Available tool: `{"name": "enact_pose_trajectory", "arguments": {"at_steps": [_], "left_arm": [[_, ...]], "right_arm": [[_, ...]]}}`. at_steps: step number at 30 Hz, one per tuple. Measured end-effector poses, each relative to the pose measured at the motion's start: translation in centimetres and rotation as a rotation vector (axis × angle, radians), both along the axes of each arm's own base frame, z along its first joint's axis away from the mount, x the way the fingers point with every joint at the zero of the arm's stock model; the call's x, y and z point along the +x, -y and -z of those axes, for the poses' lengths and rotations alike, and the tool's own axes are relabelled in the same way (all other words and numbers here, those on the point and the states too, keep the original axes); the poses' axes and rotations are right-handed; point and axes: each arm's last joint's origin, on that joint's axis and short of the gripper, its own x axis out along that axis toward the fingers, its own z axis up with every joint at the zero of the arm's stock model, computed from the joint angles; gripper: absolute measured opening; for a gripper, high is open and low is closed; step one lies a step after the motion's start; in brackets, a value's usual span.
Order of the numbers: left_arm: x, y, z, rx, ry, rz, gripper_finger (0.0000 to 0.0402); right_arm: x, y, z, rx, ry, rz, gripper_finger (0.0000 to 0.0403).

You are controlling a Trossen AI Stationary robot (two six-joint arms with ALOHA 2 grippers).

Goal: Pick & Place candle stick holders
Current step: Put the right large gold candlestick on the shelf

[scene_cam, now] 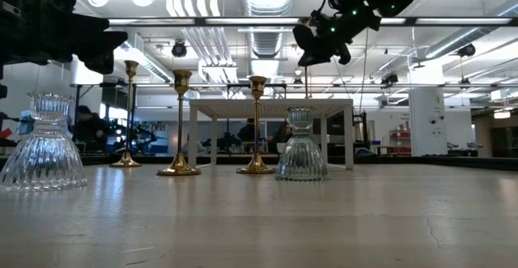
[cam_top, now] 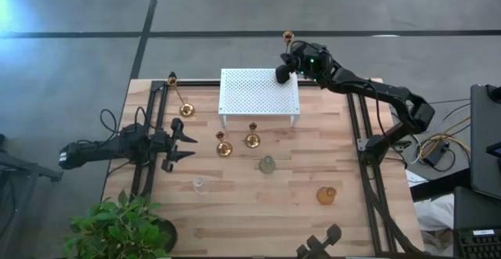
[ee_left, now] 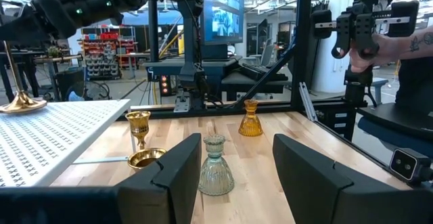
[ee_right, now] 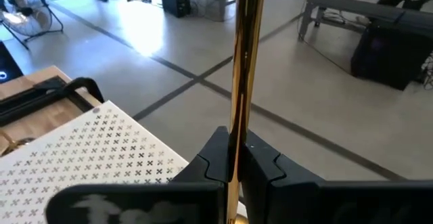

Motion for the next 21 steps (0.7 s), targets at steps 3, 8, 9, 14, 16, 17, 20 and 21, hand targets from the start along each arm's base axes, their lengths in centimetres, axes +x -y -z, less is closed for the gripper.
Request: {"name": "enact_pose_trajectory", "arguments": {"at_steps": [3,8,9,14,16,17,20,21], "left_arm": [[0.0,0.0,0.0,0.0,0.0,0.0,0.019],[0.0,0.0,0.0,0.0,0.0,0.0,0.019],[0.0,0.0,0.0,0.0,0.0,0.0,0.019],[0.0,0.0,0.0,0.0,0.0,-0.001,0.019],[0.0,0.0,0.0,0.0,0.0,-0.001,0.019],[0.0,0.0,0.0,0.0,0.0,-0.001,0.019],[0.0,0.0,0.0,0.0,0.0,-0.001,0.019],[0.0,0.0,0.0,0.0,0.0,-0.001,0.019]], "right_arm": [[0.0,0.0,0.1,0.001,0.001,0.0,0.0011],[-0.1,0.0,0.6,0.009,-0.005,0.002,0.0011],[-0.1,-0.1,0.8,0.012,-0.003,0.003,0.0011],[-0.2,-0.1,1.2,0.005,0.018,0.004,0.0011],[-0.2,-0.2,1.3,0.008,0.023,0.005,0.0011],[-0.2,-0.2,1.3,0.008,0.023,0.004,0.0011],[-0.2,-0.2,1.3,0.004,0.019,0.0,0.0011],[-0.2,-0.2,1.3,0.004,0.019,0.0,0.0011]]}}
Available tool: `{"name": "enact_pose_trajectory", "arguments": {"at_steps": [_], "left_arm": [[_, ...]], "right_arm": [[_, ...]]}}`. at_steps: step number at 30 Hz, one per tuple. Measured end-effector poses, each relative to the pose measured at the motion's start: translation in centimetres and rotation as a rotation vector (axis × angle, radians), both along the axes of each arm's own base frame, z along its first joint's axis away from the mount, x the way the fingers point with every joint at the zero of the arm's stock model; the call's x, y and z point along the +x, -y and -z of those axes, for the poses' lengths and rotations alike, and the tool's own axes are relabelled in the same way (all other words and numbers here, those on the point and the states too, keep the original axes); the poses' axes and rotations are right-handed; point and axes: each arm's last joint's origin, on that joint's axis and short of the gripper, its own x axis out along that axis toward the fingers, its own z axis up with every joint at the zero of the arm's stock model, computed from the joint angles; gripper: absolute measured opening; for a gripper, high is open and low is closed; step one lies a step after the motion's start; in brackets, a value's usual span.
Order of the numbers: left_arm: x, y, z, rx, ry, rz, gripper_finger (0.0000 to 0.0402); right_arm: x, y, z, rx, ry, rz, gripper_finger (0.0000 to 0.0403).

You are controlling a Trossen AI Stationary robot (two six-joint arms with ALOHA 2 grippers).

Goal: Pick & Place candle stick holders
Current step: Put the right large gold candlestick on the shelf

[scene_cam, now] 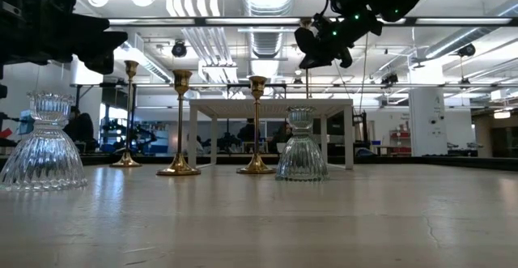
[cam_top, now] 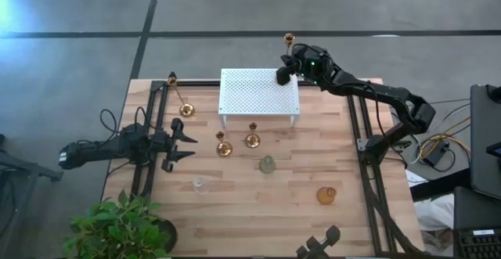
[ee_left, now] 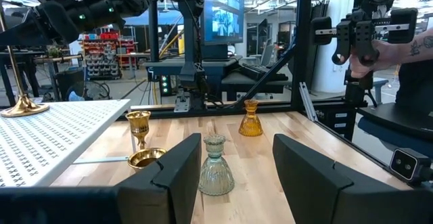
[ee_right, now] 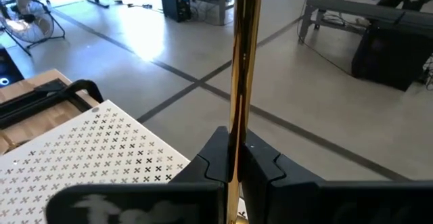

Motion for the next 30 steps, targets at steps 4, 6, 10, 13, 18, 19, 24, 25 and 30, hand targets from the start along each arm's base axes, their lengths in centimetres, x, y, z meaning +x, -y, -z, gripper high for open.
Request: {"name": "enact_pose_trajectory", "arguments": {"at_steps": [4,6,10,13,18,19,24,25,30], "left_arm": [[0.0,0.0,0.0,0.0,0.0,0.0,0.019],[0.0,0.0,0.0,0.0,0.0,0.0,0.019],[0.0,0.0,0.0,0.0,0.0,0.0,0.019],[0.0,0.0,0.0,0.0,0.0,0.0,0.019],[0.0,0.0,0.0,0.0,0.0,0.0,0.019],[0.0,0.0,0.0,0.0,0.0,0.0,0.019],[0.0,0.01,0.0,0.0,0.0,0.001,0.019],[0.0,0.01,0.0,0.0,0.0,0.001,0.019],[0.0,0.01,0.0,0.0,0.0,0.001,0.019]], "right_arm": [[0.0,0.0,-0.01,-0.002,-0.004,-0.003,0.0012],[0.0,-0.01,0.0,-0.003,-0.007,-0.005,0.0012],[0.01,0.0,0.01,-0.006,-0.011,-0.007,0.0013],[0.02,0.0,0.04,-0.007,-0.014,-0.008,0.0013],[0.02,0.02,0.06,-0.01,-0.017,-0.005,0.0013],[0.02,0.02,0.06,-0.01,-0.018,-0.003,0.0014],[-0.03,0.06,0.37,0.0,-0.035,0.001,0.0048],[-0.02,0.06,0.4,0.001,-0.036,0.002,0.0058],[-0.08,0.08,0.22,-0.011,-0.031,0.022,0.0115]]}}
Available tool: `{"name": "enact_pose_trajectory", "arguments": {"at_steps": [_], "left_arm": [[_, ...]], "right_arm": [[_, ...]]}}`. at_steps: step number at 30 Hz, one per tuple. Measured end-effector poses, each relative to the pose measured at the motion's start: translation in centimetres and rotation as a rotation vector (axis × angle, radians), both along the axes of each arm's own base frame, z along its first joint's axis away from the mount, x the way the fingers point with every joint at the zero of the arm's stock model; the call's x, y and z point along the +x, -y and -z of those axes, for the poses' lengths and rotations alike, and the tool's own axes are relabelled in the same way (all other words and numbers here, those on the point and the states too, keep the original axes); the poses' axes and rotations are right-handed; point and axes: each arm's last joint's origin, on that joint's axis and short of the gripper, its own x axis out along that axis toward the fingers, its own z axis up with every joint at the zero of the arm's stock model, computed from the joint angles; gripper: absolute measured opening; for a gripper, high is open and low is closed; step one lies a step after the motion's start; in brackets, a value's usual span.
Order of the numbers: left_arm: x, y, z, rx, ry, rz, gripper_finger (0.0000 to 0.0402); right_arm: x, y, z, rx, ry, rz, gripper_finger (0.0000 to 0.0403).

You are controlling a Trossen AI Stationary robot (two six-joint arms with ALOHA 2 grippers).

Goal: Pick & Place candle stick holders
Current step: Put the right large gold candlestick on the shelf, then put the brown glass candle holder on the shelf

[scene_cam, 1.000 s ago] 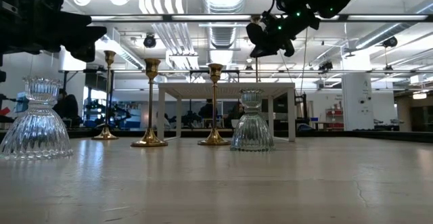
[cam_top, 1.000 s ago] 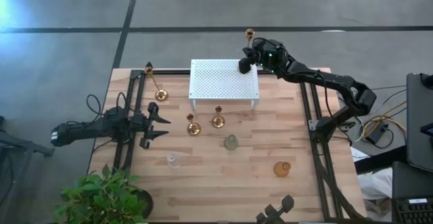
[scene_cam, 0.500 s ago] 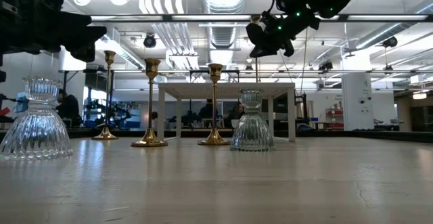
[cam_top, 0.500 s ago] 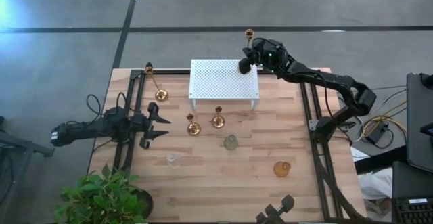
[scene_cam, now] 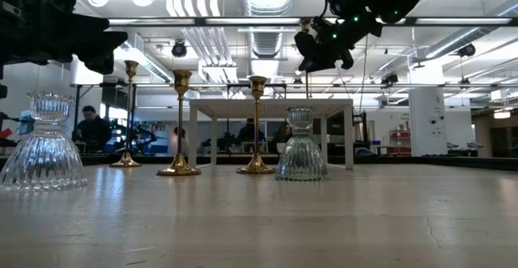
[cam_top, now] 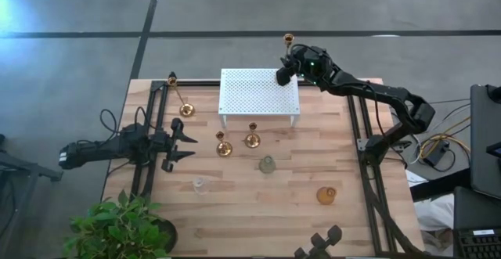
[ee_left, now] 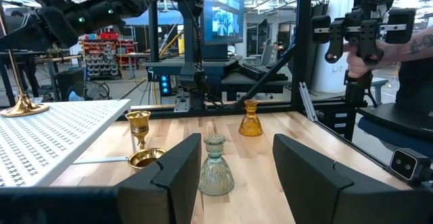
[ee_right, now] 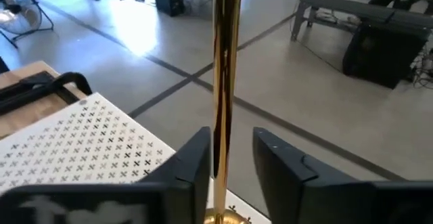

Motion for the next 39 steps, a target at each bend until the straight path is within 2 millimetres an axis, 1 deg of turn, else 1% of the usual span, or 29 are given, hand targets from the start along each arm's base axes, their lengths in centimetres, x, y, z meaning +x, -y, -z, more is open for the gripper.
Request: {"name": "enact_pose_trajectory", "arguments": {"at_steps": [7,12,17,22,27,33,36,39], "left_arm": [[0.0,0.0,0.0,0.0,0.0,0.0,0.019],[0.0,0.0,0.0,0.0,0.0,0.0,0.019],[0.0,0.0,0.0,0.0,0.0,0.0,0.019],[0.0,0.0,0.0,0.0,0.0,0.0,0.019],[0.0,0.0,0.0,0.0,0.0,-0.001,0.019],[0.0,0.0,0.0,0.0,0.0,-0.001,0.019],[0.0,0.0,0.0,0.0,0.0,-0.001,0.019],[0.0,0.0,0.0,0.0,0.0,-0.001,0.019]], "right_arm": [[0.1,0.0,-0.3,-0.006,0.008,0.0,0.0195],[-0.2,-0.2,-0.9,-0.006,0.007,0.003,0.024],[-1.2,-0.9,-1.4,0.044,-0.062,0.005,0.027],[-3.1,-2.4,-2.8,0.08,-0.096,0.008,0.0284],[-6.0,-4.8,-4.9,0.124,-0.079,0.014,0.0281],[-9.7,-9.4,-7.0,0.152,-0.049,-0.046,0.0261],[-11.4,-11.8,-7.4,0.191,-0.023,-0.085,0.025],[-12.9,-13.9,-7.2,0.246,-0.006,-0.114,0.024]]}}
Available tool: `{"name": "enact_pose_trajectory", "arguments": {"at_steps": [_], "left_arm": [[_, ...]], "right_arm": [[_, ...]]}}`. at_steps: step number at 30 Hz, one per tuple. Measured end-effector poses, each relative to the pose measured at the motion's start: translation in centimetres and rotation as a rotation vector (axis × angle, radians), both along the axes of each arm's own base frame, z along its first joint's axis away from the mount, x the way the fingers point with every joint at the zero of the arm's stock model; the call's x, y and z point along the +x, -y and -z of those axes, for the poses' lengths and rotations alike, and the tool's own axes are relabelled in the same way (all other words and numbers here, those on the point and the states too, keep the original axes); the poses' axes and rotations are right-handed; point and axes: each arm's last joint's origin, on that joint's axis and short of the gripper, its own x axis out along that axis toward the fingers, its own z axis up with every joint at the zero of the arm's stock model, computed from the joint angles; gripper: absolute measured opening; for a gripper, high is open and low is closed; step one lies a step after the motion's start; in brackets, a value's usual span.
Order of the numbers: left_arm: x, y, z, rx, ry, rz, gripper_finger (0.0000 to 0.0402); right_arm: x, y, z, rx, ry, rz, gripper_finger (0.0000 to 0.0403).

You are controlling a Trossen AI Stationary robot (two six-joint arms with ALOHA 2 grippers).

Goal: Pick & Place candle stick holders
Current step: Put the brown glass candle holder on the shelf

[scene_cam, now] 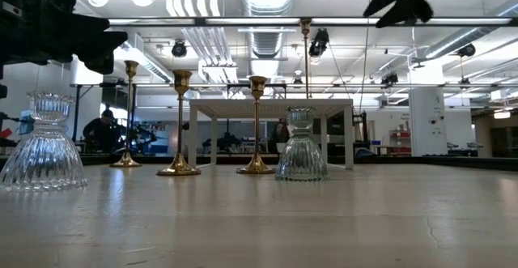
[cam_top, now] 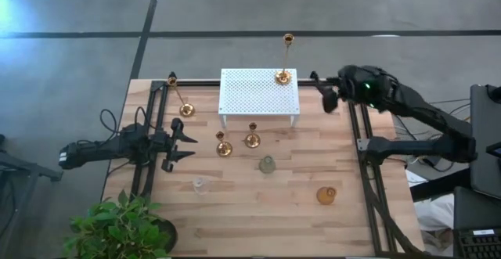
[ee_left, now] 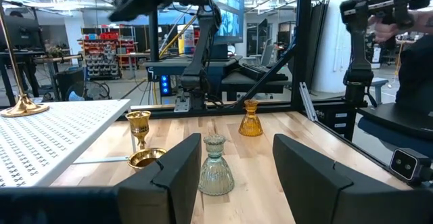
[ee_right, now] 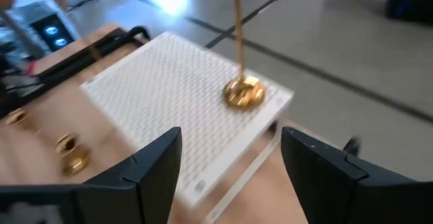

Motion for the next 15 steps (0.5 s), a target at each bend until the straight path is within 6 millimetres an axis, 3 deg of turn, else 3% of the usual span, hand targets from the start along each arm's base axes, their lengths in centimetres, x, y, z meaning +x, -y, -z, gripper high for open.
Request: {"name": "enact_pose_trajectory", "arguments": {"at_steps": [7,15], "left_arm": [[0.0,0.0,0.0,0.0,0.0,0.0,0.019],[0.0,0.0,0.0,0.0,0.0,0.0,0.019]], "right_arm": [[-1.8,-3.6,1.7,0.119,0.072,-0.071,0.0221],[-1.2,-7.6,3.6,0.221,0.116,-0.099,0.0201]]}}
